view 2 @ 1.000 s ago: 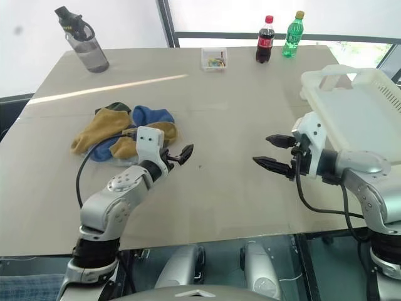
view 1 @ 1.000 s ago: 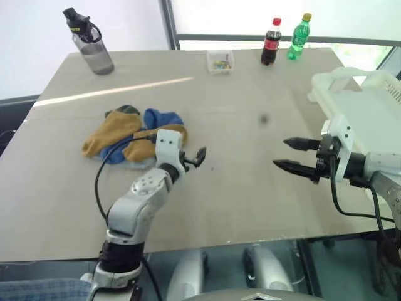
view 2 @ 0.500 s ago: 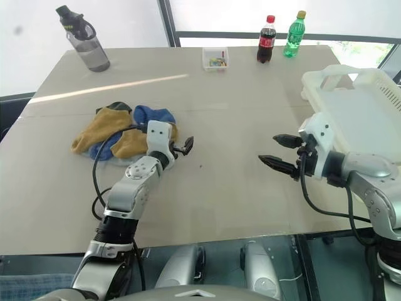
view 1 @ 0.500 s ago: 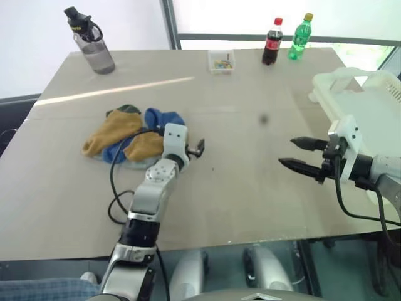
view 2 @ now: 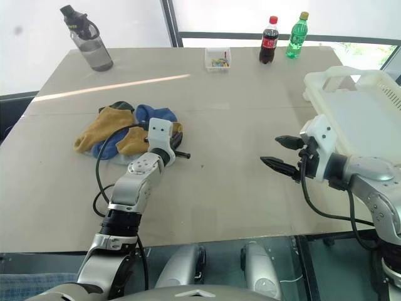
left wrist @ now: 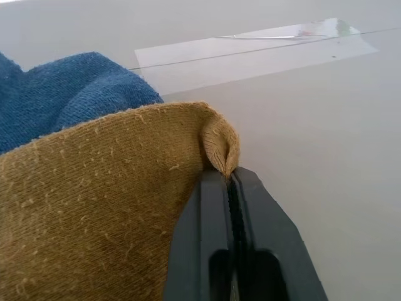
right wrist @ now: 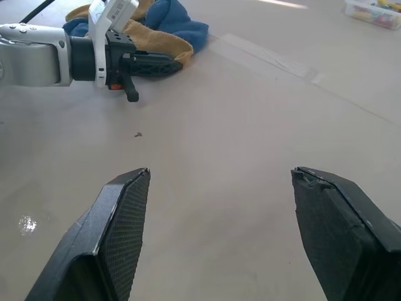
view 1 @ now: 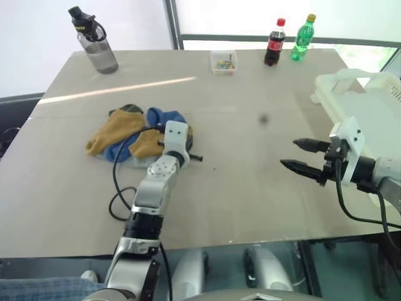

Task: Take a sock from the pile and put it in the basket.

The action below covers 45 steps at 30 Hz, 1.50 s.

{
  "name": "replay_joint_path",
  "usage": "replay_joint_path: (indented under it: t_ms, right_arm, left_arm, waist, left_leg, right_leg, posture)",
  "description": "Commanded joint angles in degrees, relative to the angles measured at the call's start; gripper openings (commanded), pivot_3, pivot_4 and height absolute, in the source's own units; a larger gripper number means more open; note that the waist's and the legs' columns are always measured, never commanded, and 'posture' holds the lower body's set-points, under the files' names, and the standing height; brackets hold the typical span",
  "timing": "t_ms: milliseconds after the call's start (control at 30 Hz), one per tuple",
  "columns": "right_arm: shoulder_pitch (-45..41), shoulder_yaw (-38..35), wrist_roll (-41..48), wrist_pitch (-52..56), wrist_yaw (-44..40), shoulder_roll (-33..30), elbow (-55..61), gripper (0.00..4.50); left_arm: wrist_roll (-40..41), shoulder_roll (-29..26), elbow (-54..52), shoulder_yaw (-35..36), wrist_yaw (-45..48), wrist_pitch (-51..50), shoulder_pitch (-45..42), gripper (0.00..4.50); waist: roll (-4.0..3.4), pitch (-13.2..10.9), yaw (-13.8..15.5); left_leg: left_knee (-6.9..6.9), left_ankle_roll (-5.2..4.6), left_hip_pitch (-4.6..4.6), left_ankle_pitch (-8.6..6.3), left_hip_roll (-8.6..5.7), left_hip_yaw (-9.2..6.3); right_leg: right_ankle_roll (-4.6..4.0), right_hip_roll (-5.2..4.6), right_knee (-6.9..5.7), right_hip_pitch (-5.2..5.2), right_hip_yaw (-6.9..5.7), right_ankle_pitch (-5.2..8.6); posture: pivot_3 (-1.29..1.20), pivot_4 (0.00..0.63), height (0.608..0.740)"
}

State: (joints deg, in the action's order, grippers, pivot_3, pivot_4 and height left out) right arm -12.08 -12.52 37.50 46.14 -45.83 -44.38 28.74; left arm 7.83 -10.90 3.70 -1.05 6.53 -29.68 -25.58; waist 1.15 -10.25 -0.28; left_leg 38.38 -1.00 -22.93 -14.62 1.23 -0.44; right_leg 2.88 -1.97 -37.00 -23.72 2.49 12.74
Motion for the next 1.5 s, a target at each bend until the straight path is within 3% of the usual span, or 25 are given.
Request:
replay_joint_path:
  t_ms: [33, 367, 700, 767, 900, 1033, 1133, 1267, 1500]
  right_arm:
    - [0.4, -2.3, 0.6, -1.5, 0.1, -1.1, 1.5, 3.68]
    - [1.0, -3.3, 0.6, -2.0, 0.3, -1.6, 1.1, 3.68]
    - [3.6, -7.7, 1.2, -2.1, -0.7, -4.6, 0.4, 3.68]
    - [3.8, -8.4, 1.5, -1.9, -0.8, -5.5, -0.1, 3.68]
    - [4.2, -8.7, 1.0, -2.6, -1.5, -6.8, -1.2, 3.68]
    - [3.7, -7.8, 1.2, -2.6, -1.2, -6.8, -1.2, 3.68]
    - [3.4, -7.3, 1.3, -2.6, -1.2, -6.6, -1.4, 3.68]
    - [2.6, -6.2, 1.2, -2.9, -1.6, -6.6, -2.0, 3.68]
    - [1.4, -4.7, 1.5, -3.0, -2.1, -6.3, -2.7, 3.68]
  left_arm:
    - [0.4, 0.9, -4.0, -1.7, 2.2, -0.8, 0.8, 0.08]
    - [5.5, 1.7, -10.5, -7.5, 13.3, -7.8, 3.4, 0.08]
    - [12.4, 8.5, -10.8, -9.0, 18.8, -13.9, -1.4, 0.08]
    - [18.3, 11.1, -14.3, -4.1, 17.8, -16.8, -2.7, 0.08]
    - [40.7, 18.1, -21.8, 13.0, 9.1, -23.7, -6.0, 0.08]
    - [51.5, 16.4, -23.5, 21.3, 1.3, -28.3, -1.8, 0.08]
    - [50.2, 11.1, -23.1, 23.3, -1.8, -29.9, 4.5, 0.08]
    - [43.3, 3.1, -22.1, 19.4, 0.7, -28.4, 12.8, 0.08]
    - [36.5, 0.0, -22.1, 12.5, 3.6, -23.7, 17.8, 0.08]
  waist:
    - [0.0, 0.0, 0.0]
    - [0.0, 0.0, -0.2]
    - [0.01, 0.0, 0.0]
    - [0.0, 0.0, -0.3]
    - [0.03, 0.0, -0.5]
    - [-0.15, 0.1, -0.6]
    - [-0.07, 0.0, -0.5]
    - [-0.05, 0.1, -0.5]
    - [-0.04, 0.1, 0.6]
  left_leg:
    - [0.0, 0.0, 0.0, 0.0, 0.0, -0.01]
    - [0.0, 0.0, 0.0, 0.0, 0.0, 0.0]
    - [0.04, 0.0, 0.01, 0.0, -0.01, -0.01]
    - [0.03, 0.0, 0.01, 0.0, -0.01, -0.01]
    - [0.04, -0.01, 0.01, 0.0, 0.03, -0.02]
    - [0.01, 0.0, 0.1, 0.0, 0.05, 0.01]
    - [0.02, 0.0, 0.11, 0.0, 0.05, -0.01]
    - [0.03, 0.0, 0.1, 0.0, 0.03, 0.0]
    - [0.07, 0.0, 0.11, 0.0, -0.02, 0.0]
  right_leg:
    - [0.0, 0.0, 0.0, 0.0, -0.01, 0.0]
    - [0.0, 0.01, 0.0, 0.0, 0.0, 0.0]
    - [0.01, 0.01, 0.02, 0.07, -0.01, 0.01]
    - [0.01, 0.02, 0.02, 0.06, 0.0, 0.01]
    - [0.02, 0.02, 0.02, 0.06, -0.01, 0.01]
    - [0.03, 0.08, 0.01, 0.09, 0.04, 0.02]
    - [0.03, 0.09, -0.01, 0.09, 0.04, 0.02]
    - [0.01, 0.09, -0.02, 0.08, 0.04, 0.02]
    - [-0.02, 0.02, 0.01, 0.13, 0.02, 0.02]
  posture:
    - [0.0, 0.15, 0.74]
    - [0.0, 0.15, 0.74]
    - [0.0, 0.15, 0.74]
    - [0.0, 0.15, 0.74]
    - [0.0, 0.15, 0.74]
    - [0.0, 0.15, 0.74]
    - [0.0, 0.15, 0.74]
    - [0.0, 0.15, 0.74]
    - [0.0, 0.15, 0.74]
